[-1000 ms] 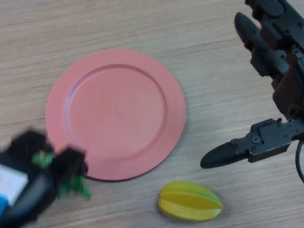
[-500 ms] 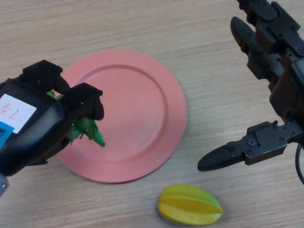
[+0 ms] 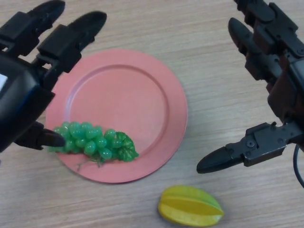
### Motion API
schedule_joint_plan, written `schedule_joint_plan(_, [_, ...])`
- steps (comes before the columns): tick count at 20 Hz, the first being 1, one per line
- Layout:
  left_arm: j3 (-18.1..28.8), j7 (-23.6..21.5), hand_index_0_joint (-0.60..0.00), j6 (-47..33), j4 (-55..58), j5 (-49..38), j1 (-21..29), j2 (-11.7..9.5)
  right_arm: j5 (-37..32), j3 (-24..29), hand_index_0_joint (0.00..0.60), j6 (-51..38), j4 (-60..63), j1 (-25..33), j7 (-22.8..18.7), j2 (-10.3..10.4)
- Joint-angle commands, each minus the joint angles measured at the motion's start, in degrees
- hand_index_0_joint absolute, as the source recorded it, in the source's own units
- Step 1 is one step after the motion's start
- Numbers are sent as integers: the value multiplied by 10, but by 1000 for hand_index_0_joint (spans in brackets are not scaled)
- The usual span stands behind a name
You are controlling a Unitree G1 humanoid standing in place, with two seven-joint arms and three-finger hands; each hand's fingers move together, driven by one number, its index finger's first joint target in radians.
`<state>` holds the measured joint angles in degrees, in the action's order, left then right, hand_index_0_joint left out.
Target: Pick up the green grapes and place it on the plate
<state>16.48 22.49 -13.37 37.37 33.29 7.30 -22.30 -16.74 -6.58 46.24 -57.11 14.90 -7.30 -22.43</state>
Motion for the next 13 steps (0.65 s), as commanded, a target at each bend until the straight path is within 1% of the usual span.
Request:
schedule_joint_plan(1, [41, -61, 0, 60, 31, -125, 15, -8, 44, 26, 0, -77, -29, 12, 11, 7])
schedule_joint_plan(2, [43, -71, 0, 68, 24, -150, 19, -9, 49, 24, 0, -78, -29, 11, 14, 11])
schedule_joint_plan(3, [52, -82, 0, 105, 21, -220, 27, -10, 60, 17, 0, -78, -29, 9, 20, 17])
schedule_joint_plan(4, [56, -91, 0, 127, 23, -256, 30, -9, 63, 15, 0, -77, -29, 9, 22, 20])
schedule_joint_plan(5, [67, -97, 0, 205, 44, -360, 32, -7, 67, 13, 0, -74, -29, 11, 26, 26])
schedule_joint_plan(6, [75, -103, 0, 239, 54, -400, 29, -8, 69, 12, 0, -73, -29, 11, 27, 27])
schedule_joint_plan(7, [92, -106, 0, 301, 79, -482, 15, -9, 71, 12, 0, -71, -29, 12, 31, 31])
schedule_joint_plan(8, [104, -109, 0, 331, 89, -527, 10, -9, 69, 15, 0, -70, -29, 12, 33, 33])
schedule_joint_plan(9, [136, -119, 0, 390, 101, -619, -2, -12, 58, 26, 0, -67, -29, 13, 34, 35])
schedule_joint_plan(10, [149, -126, 0, 408, 100, -654, -7, -16, 51, 30, 0, -64, -29, 15, 31, 33])
schedule_joint_plan(11, [167, -139, 0, 436, 93, -714, -18, -23, 37, 38, 0, -62, -29, 20, 22, 28])
schedule_joint_plan(12, [167, -140, 0, 435, 90, -723, -24, -26, 31, 40, 0, -64, -29, 21, 18, 24])
schedule_joint_plan(13, [164, -140, 0, 434, 86, -732, -36, -28, 20, 43, 0, -64, -29, 22, 9, 15])
